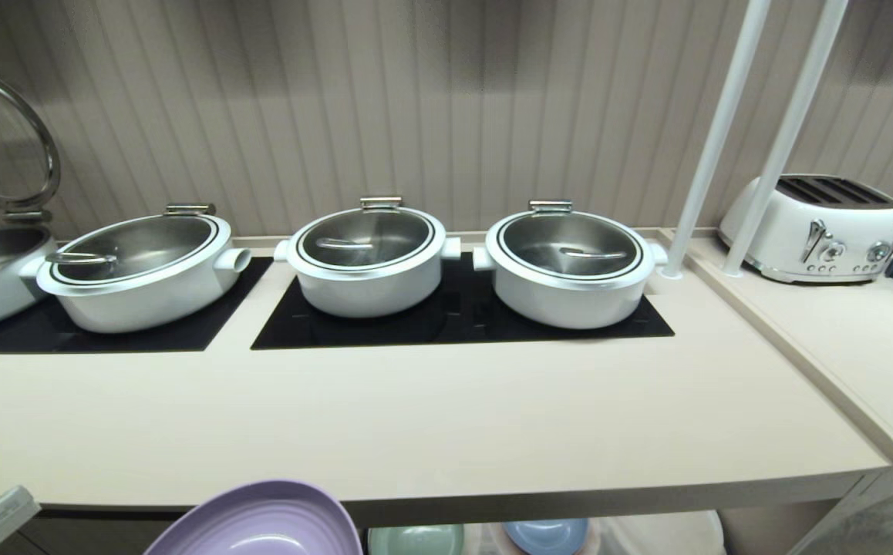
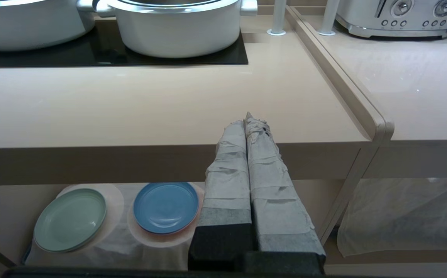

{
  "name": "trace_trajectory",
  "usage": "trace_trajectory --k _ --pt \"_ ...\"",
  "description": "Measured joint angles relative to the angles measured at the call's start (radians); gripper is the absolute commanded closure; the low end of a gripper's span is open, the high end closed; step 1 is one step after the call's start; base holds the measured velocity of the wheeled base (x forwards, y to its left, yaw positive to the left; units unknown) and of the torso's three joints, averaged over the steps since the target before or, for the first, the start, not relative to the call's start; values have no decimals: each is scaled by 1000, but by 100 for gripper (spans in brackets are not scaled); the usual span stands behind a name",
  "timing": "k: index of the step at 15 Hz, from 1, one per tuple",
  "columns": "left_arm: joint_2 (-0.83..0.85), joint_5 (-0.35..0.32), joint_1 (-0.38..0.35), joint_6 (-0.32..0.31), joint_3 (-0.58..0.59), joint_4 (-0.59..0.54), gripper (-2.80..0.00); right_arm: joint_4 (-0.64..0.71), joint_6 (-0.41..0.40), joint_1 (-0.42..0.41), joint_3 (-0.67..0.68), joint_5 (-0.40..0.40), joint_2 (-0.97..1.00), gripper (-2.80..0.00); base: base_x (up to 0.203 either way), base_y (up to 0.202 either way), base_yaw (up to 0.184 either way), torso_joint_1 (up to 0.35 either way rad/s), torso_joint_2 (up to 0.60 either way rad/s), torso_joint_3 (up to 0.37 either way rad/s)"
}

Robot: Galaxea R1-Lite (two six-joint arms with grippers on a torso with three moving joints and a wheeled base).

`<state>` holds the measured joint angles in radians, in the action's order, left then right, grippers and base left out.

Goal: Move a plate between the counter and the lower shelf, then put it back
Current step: Put the plate in the cupboard

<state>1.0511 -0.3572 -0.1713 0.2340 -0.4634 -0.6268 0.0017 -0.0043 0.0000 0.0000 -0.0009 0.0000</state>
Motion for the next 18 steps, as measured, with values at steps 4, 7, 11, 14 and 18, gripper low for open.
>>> trace_trajectory --k 4,7,11,14,18 --pt "-24 0 1 -8 25 0 0 0 0 0 0 0 0 0 0 0 0 0 0 0" --pt "-43 -4 1 -7 29 0 0 0 0 0 0 0 0 0 0 0 0 0 0 0" --pt "-51 -10 1 -6 29 0 0 0 0 0 0 0 0 0 0 0 0 0 0 0" --pt "-53 -11 1 -6 24 0 0 0 0 0 0 0 0 0 0 0 0 0 0 0" --pt "-53 -11 4 -6 22 0 0 0 0 0 0 0 0 0 0 0 0 0 0 0"
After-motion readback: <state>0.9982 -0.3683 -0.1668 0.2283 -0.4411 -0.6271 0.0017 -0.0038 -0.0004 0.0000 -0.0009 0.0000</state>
